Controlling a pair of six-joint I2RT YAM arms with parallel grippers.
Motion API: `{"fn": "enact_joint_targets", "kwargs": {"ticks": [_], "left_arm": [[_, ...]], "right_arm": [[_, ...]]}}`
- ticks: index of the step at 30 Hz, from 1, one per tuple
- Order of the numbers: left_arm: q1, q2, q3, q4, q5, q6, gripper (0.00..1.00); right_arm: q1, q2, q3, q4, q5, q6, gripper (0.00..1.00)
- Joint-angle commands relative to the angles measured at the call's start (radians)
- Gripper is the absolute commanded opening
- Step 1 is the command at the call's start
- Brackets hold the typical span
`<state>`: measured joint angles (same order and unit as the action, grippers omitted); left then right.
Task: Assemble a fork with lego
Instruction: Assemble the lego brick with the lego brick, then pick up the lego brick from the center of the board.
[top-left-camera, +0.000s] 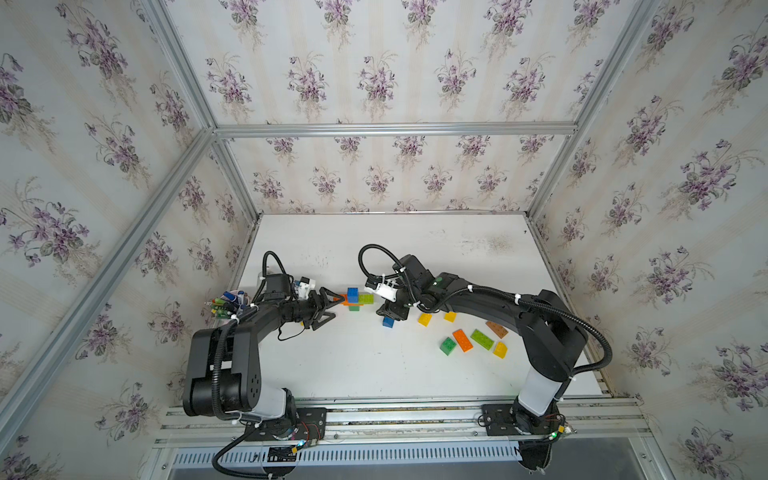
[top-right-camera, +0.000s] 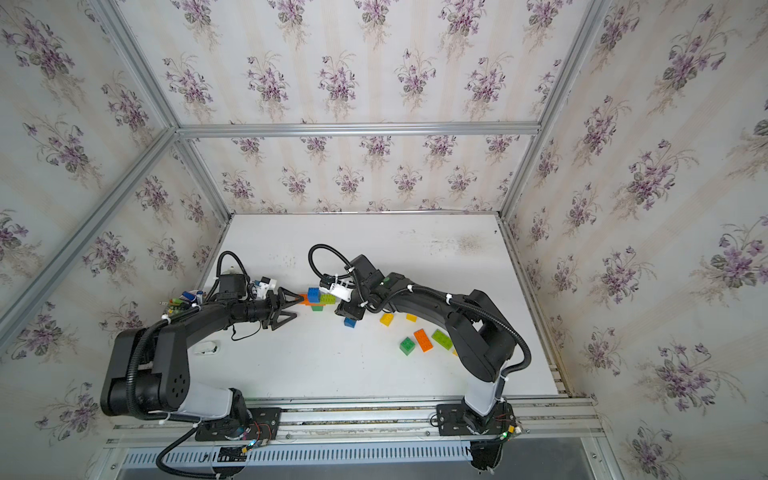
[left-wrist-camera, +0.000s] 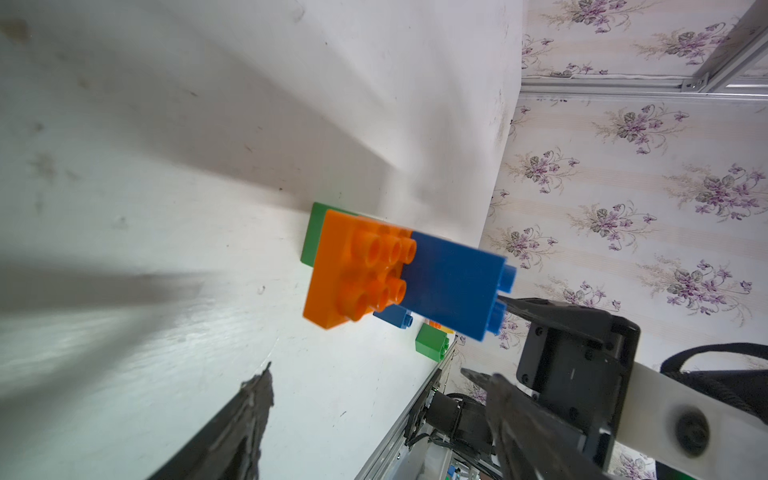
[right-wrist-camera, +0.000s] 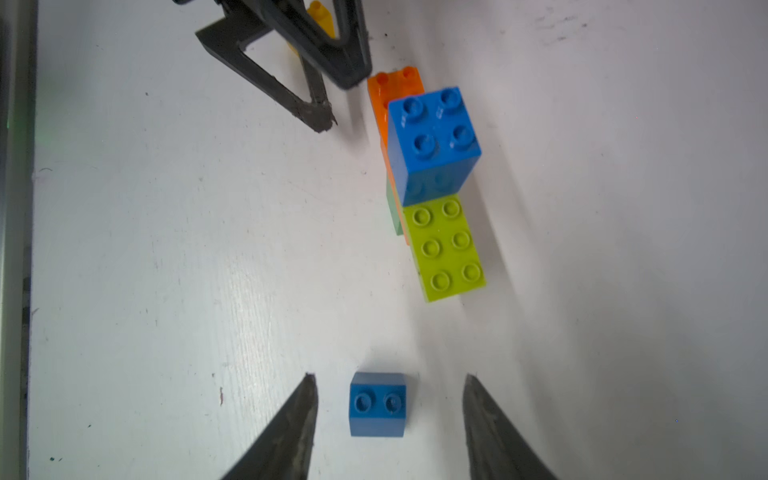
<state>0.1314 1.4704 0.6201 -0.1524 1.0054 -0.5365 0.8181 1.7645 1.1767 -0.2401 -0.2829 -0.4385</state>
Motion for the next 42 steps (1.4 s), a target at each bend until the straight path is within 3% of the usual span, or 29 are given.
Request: {"fn": "enact_joint_targets", "kwargs": {"ticks": [1, 27, 42], "left_arm": [[-0.004, -0.007, -0.005, 0.016, -0.025, -0.011, 0.83], [-0.003, 0.054, 0.013, 0.029, -0.031, -0.006, 0.83], [-0.003, 0.087, 0.030, 0.046, -0.024, -0.005, 0.82]], "right_arm": [[-0.014, -0.034, -0.050, 0.059, 0.017, 0.063, 0.56], [-0.020, 0.091, -0.058, 0.023, -0.054, 0.012, 0.56], [-0.020, 0.164, 0.003, -0.038, -0.067, -0.019, 0.42]]}}
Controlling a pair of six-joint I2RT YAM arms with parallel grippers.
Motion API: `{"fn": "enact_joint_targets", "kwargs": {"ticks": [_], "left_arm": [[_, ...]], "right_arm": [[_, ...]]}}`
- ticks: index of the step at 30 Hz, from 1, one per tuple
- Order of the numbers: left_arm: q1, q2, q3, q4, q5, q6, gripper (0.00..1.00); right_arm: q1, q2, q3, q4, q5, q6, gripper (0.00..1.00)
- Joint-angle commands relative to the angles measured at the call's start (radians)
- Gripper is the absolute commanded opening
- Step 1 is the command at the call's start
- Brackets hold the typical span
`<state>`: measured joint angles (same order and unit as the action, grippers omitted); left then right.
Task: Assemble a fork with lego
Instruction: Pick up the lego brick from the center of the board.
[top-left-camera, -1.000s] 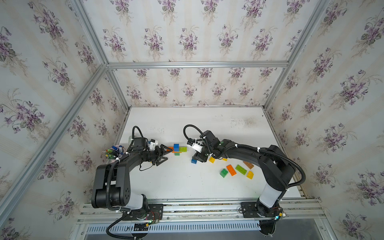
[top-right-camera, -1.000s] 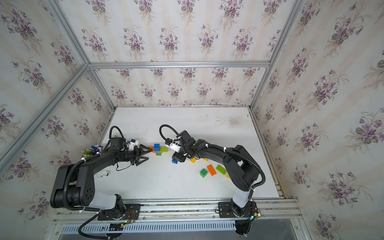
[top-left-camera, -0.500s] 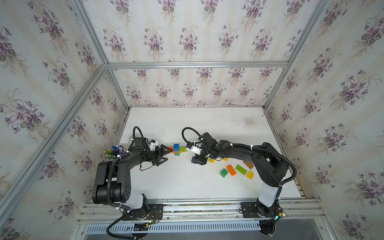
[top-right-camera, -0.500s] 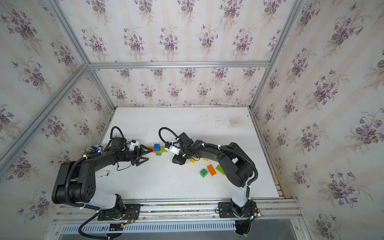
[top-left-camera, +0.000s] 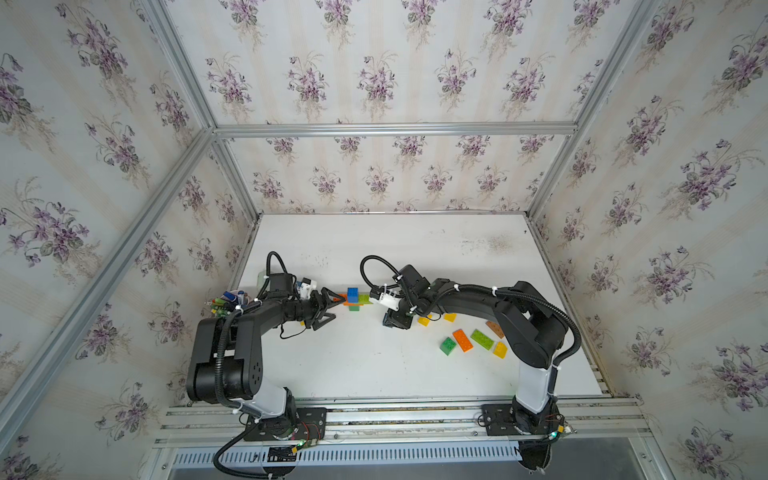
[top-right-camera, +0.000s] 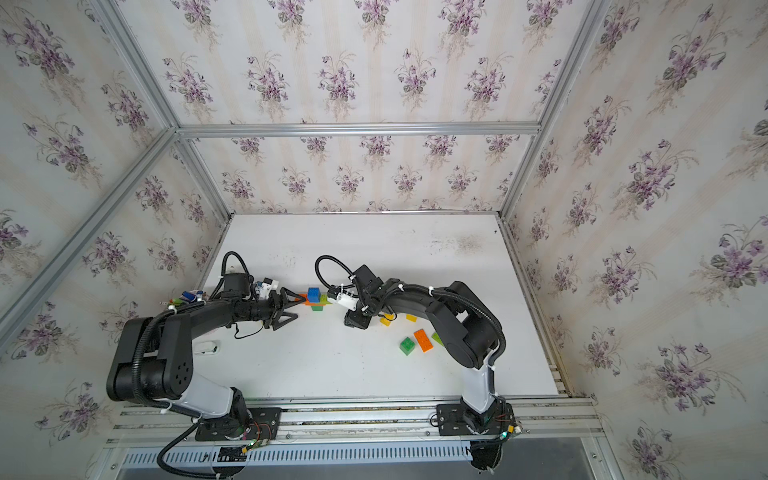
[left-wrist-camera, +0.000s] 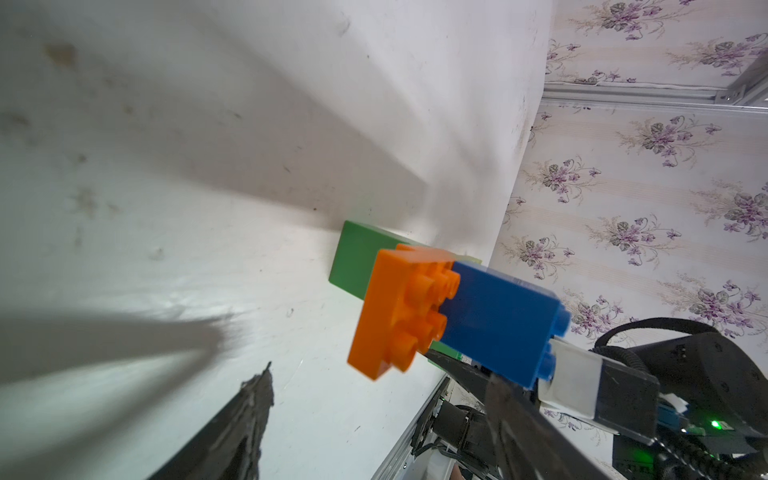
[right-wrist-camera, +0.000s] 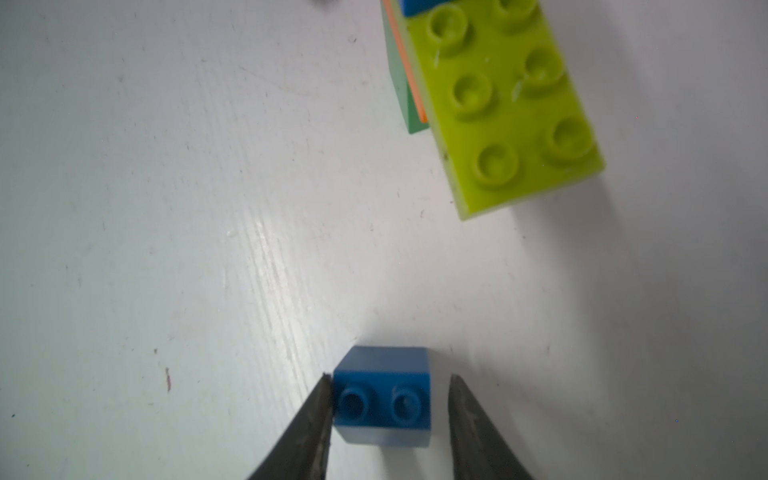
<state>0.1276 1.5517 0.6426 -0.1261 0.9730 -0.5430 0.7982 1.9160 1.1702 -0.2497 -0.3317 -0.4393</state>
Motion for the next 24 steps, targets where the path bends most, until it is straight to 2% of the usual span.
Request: {"fn": "enact_joint_targets", "kwargs": {"ticks": [1, 17, 24], "left_arm": [[0.000, 0.008, 0.008, 0.021, 0.009, 0.000, 0.82], [0.003, 0.016, 0.011, 0.016, 0.013, 0.007, 0.82], [0.004, 0.020, 0.029, -0.021, 0.013, 0.027, 0.82]], "right_arm": [[-0.001, 0.015, 0.011, -0.031, -0.019, -0.019, 0.41], [0.000, 0.000, 0.020, -0.063, -0.009, -0.054, 0.25], [-0.001, -0.114, -0.047, -0.031, -0.034, -0.227, 0.27]]}}
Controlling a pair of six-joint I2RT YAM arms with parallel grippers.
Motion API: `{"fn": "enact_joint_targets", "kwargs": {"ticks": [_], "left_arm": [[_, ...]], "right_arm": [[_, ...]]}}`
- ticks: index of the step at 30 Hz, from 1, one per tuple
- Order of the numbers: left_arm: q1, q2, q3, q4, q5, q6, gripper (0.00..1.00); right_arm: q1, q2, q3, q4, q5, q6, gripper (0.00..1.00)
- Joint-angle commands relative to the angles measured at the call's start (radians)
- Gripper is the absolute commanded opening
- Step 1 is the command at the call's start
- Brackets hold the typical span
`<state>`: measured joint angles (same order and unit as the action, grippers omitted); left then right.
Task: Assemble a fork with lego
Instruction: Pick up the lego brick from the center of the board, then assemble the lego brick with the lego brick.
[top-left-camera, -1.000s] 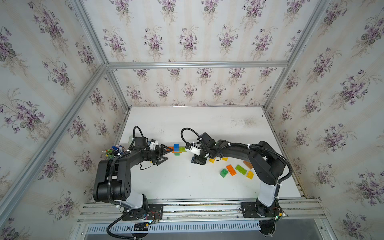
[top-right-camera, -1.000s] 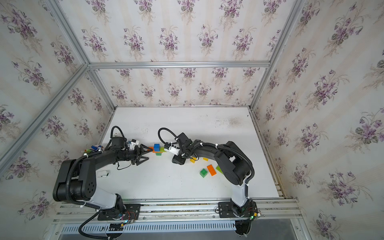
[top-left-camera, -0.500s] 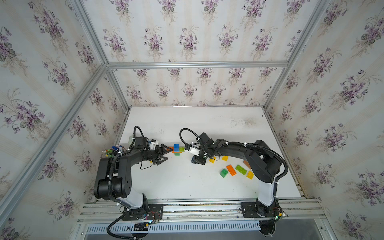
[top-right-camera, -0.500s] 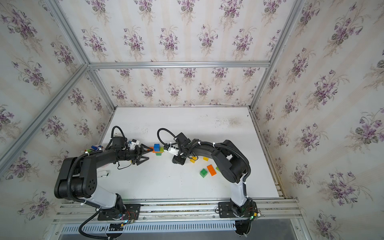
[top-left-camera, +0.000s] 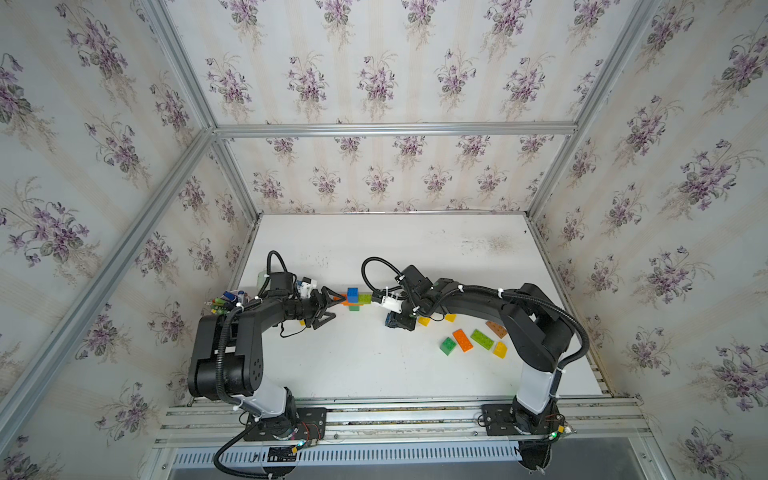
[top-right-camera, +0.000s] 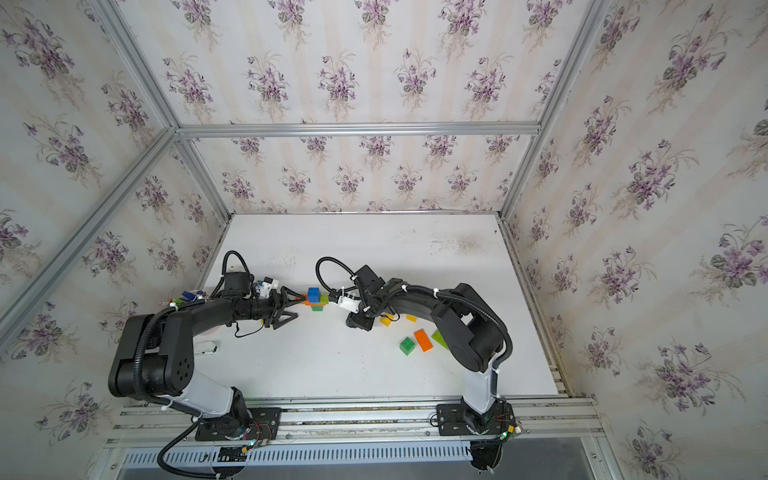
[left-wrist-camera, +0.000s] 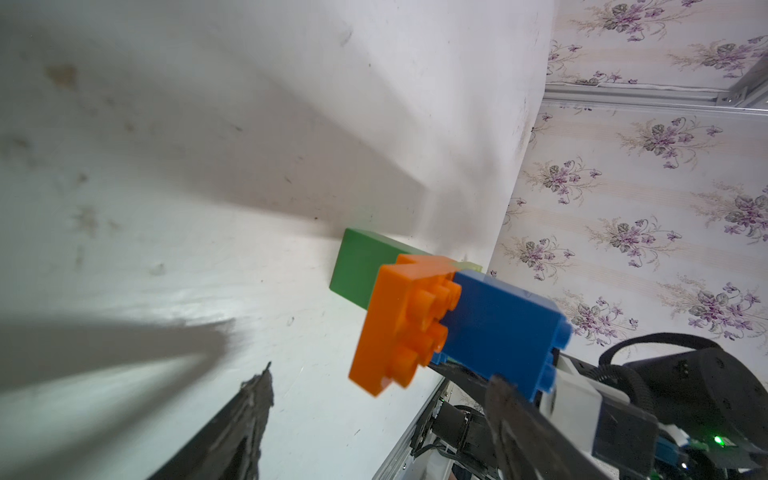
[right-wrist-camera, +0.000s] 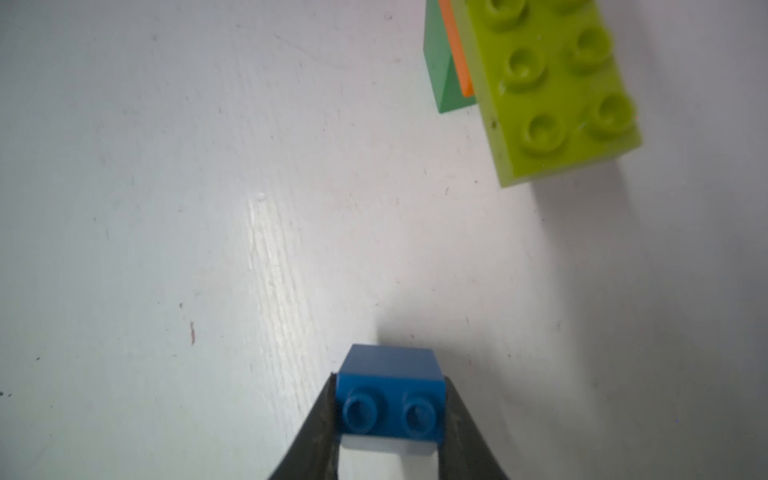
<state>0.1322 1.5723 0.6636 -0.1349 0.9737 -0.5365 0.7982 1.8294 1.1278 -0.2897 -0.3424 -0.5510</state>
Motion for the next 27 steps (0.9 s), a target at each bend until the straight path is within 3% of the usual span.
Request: {"fn": "enact_joint_targets", "kwargs": {"ticks": [1, 5, 18, 27], "left_arm": [[0.001, -0.001, 0.011, -0.014, 0.014, 0.021, 0.81], [0.003, 0.008, 0.035, -0.033, 0.013, 0.026, 0.76], [0.009, 0.085, 0.082, 0.039, 0.084, 0.017, 0.50], [0.007, 0.140, 0.100, 0.065, 0.100, 0.033, 0.49]], "right_arm": [[-0.001, -0.031, 0.006, -0.013, -0.013, -0.132, 0.27], [-0.003, -0.039, 0.040, -0.045, -0.003, -0.176, 0.28], [-0.038, 0.070, 0.275, -0.143, -0.142, -0.240, 0.23], [-0.052, 0.166, 0.412, -0.219, -0.191, -0.274, 0.22]]}}
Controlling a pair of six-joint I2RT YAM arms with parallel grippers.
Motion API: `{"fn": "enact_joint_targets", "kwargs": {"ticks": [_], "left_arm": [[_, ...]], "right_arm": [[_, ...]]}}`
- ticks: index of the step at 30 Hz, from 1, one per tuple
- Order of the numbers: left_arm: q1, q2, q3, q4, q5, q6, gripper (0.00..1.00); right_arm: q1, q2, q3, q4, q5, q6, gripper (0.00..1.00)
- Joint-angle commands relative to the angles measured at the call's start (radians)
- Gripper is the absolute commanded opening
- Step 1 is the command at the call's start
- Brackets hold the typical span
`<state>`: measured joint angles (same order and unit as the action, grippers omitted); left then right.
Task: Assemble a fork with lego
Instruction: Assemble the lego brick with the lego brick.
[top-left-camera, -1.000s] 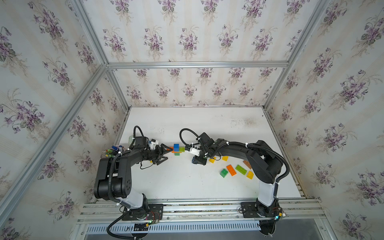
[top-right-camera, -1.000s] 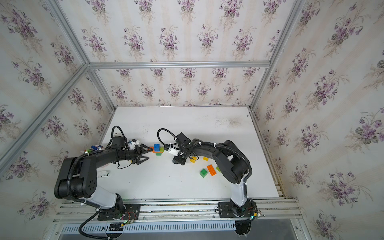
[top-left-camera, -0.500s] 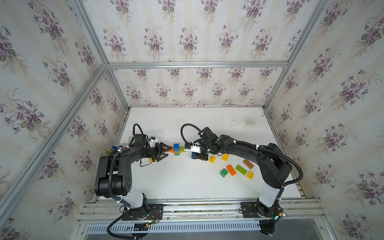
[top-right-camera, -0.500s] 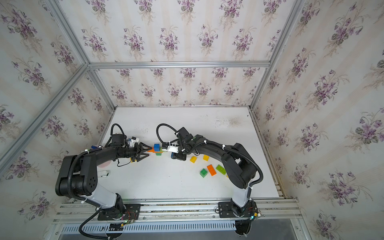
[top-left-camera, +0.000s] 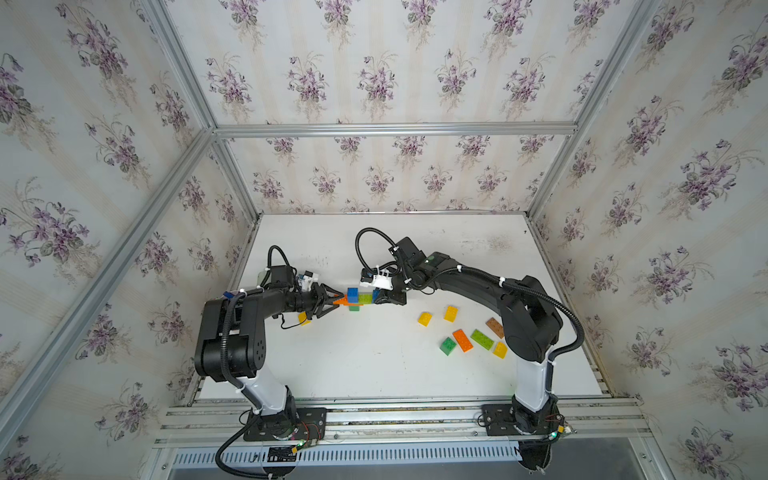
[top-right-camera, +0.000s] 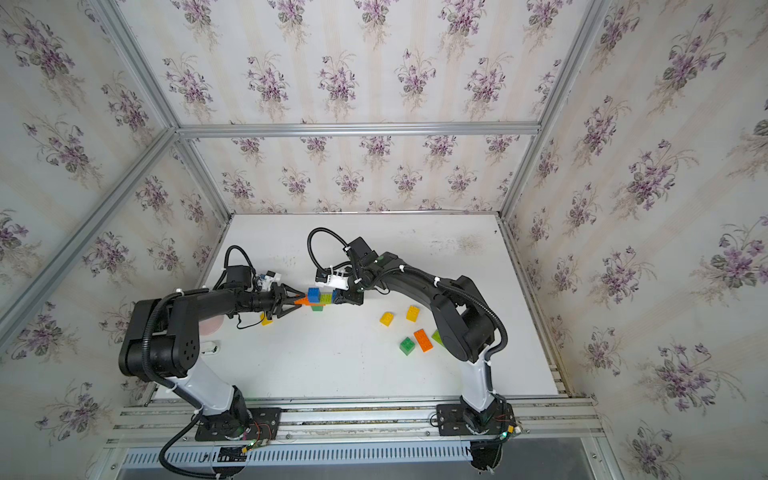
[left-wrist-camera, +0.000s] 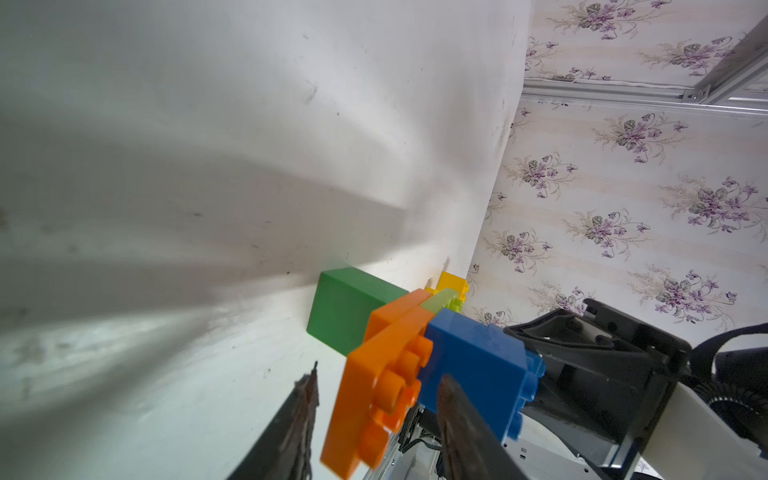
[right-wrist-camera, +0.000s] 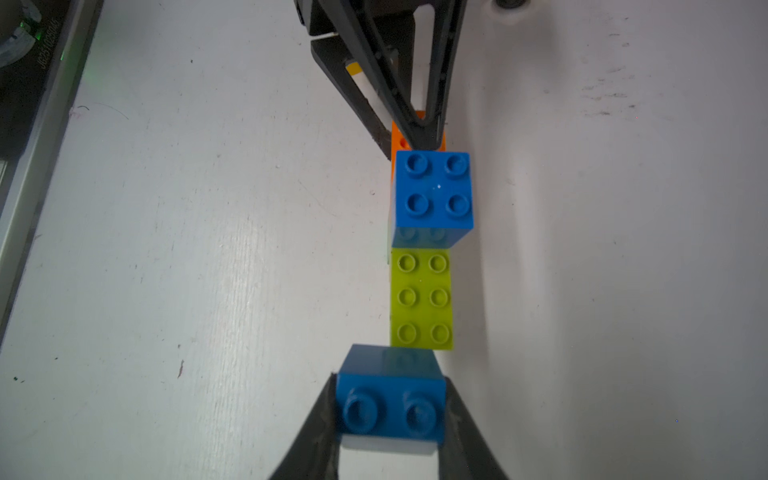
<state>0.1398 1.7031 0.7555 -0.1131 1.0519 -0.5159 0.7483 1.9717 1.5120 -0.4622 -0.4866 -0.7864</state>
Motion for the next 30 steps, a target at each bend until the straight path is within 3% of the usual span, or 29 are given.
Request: {"fn": "enact_joint_targets", "kwargs": {"ticks": [1, 30], "left_arm": [[0.000, 0.016, 0.012, 0.046, 0.022, 0.012, 0.50], [-0.007, 0.066, 0.011, 0.072, 0.060, 0.043, 0.33]], "right_arm": [[-0.001, 0.036, 0.045, -0.059, -0.050, -0.043, 0.22], [-0.009, 0.149, 0.209, -0.139, -0.095, -0.071, 0.19]]}}
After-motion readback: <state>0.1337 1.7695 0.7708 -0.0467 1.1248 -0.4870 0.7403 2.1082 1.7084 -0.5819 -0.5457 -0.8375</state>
